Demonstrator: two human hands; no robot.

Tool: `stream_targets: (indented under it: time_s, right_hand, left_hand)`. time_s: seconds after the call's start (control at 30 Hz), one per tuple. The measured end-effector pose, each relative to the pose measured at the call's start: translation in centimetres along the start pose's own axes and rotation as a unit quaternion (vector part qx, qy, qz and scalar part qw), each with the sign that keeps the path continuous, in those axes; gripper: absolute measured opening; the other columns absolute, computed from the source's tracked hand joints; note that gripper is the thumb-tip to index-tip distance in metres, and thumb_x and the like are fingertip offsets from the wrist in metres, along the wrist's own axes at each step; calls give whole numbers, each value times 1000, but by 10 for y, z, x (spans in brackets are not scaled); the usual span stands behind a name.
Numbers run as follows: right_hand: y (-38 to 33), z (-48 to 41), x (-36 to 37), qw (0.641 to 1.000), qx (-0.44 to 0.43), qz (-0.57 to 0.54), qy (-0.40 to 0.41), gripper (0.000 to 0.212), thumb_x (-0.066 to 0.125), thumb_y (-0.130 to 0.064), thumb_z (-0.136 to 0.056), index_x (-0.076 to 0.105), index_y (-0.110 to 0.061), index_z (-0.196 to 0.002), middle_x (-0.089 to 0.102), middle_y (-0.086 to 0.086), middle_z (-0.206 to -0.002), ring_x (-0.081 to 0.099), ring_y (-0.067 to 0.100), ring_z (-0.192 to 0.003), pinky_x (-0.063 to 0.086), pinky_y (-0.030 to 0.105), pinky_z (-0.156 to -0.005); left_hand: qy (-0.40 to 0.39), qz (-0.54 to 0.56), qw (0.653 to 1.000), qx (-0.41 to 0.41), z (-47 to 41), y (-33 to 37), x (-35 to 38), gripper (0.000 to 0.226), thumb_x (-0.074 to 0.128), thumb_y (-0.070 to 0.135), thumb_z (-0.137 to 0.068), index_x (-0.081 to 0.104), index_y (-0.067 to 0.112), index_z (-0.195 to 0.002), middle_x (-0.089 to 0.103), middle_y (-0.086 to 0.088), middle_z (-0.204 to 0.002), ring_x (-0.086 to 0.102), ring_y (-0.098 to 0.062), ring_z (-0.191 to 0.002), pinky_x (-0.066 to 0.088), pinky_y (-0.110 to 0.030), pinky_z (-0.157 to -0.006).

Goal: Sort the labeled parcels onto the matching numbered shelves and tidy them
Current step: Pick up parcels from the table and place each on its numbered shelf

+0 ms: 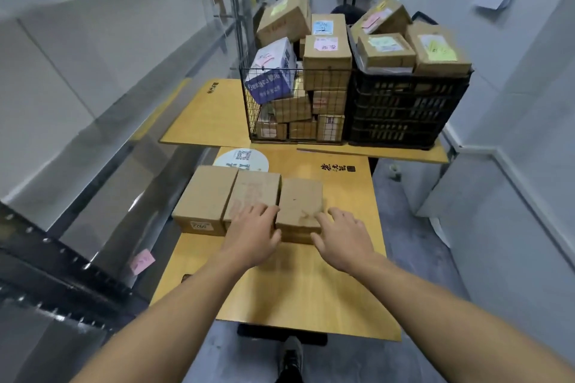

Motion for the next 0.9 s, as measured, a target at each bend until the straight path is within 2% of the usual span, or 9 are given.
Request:
stream_targets:
  time_s: [0.17,0.33,0.43,0.57,0.7,0.83,0.9]
  right_hand:
    - [9,-56,18,997,32,-52,-42,48,40,-51,-102,38,-28,-144,43,8,-144,43,31,-129,40,44,-103]
    - [24,-79,50,980,91,-160,-81,53,43,-56,-100,32,-35,-147,40,8,-146,43,30,-129,43,44,-105]
    - [28,-77,66,950,118,-273,-90,56,47,-54,-100,29,-38,-151,44,7,-141,48,27,-127,44,40,-105]
    - [30,-78,79,910,138,-386,-69,54,56,-48,-98,34,-39,-147,52,4,-135,51,21,-122,44,39,-105]
    - [32,-80,82,884,150,-441,-38,53,64,-42,-94,40,-38,-141,53,-1,-138,52,19,-124,47,43,-104]
    - [44,-74,86,852,161,-496,-41,49,66,-40,-94,40,-46,-136,54,-4,-136,54,15,-123,50,40,-103]
    - [53,-71,85,829,157,-536,-42,46,65,-35,-96,41,-48,-133,55,-7,-135,55,13,-123,51,34,-101]
  left_hand:
    - [-70,39,997,-11,-57,-12,45,48,45,40,-94,39,28,-140,46,4,-139,38,-21,-130,38,-41,-104]
    - [-52,10,999,-9,-71,-16,66,44,46,44,-90,46,29,-132,50,6,-129,43,-22,-119,38,-41,-100]
    - [-26,0,1000,4,-66,-13,70,44,45,47,-88,50,31,-128,52,6,-125,45,-23,-115,40,-42,-98]
    - [-13,21,1000,-12,-67,-18,72,42,48,47,-88,54,32,-126,54,8,-124,46,-22,-115,40,-42,-98]
    - [10,40,998,-40,-72,-19,69,40,54,44,-88,59,30,-125,58,7,-122,46,-21,-112,41,-42,-96]
    - [12,53,996,-70,-66,-14,70,49,50,47,-90,52,30,-135,56,5,-126,43,-20,-116,39,-42,-101]
    - [9,107,992,-71,-64,-5,71,52,47,48,-90,50,29,-138,55,4,-128,44,-19,-118,39,-40,-103]
Point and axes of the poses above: each hand's wrist, its own z-axis away from the middle knuckle, its own x-axis out of the palm, y = z × x, the point moved 7 cm from there along -z, towards the middle knuckle
